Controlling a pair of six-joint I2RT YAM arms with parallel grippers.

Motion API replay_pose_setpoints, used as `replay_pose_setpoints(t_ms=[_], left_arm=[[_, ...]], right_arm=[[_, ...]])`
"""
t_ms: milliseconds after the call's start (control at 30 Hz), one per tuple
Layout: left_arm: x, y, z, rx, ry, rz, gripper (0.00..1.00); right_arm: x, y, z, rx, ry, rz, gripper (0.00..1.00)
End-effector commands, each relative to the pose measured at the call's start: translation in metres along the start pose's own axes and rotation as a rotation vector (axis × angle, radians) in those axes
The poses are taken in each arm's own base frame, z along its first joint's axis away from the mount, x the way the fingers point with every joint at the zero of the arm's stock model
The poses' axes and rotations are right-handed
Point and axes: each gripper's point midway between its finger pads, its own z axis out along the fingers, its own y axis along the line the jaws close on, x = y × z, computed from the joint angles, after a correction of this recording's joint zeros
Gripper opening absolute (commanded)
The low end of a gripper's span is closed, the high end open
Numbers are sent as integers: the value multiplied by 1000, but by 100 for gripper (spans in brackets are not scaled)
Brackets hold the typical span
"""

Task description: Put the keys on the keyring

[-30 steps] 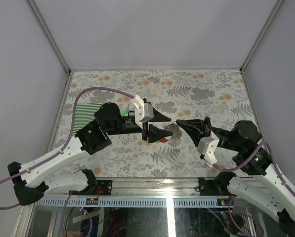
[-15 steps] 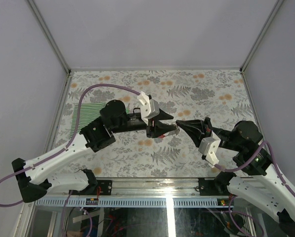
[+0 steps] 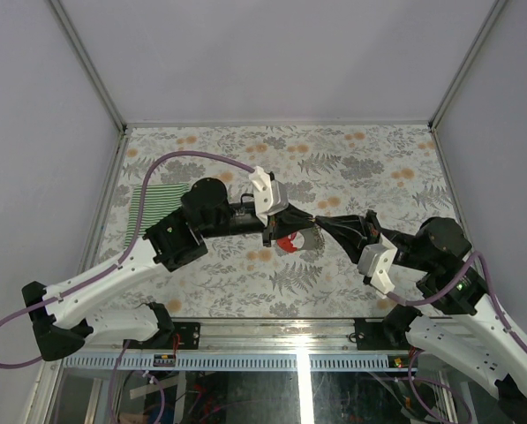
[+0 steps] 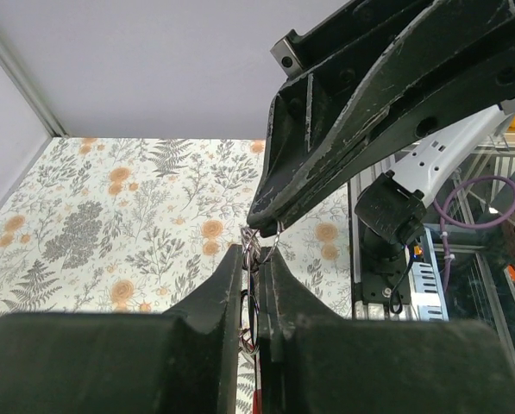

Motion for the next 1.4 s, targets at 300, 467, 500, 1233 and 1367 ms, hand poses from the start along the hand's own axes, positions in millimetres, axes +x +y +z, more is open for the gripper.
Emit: replay_pose_setpoints(t_ms=[300,467,500,1233,1367], left_arm=[[1,14,-10,-77,34,79,0],[3,27,-21,-164,17,143,0],[4,31,-23,-194,10,153,0],[14,80,-54,-511,-74,413,0],[9,84,-56,-539,-104,463,0]], right_arm=[[-28,-34,-8,166,-77,50,30],[-16,-50,-15,287,6,321,35],[-13,-51,-15,303,17,384,36],[39,-57,5,584,235,1237,53],[36,-67,13,638,174,1357,54]])
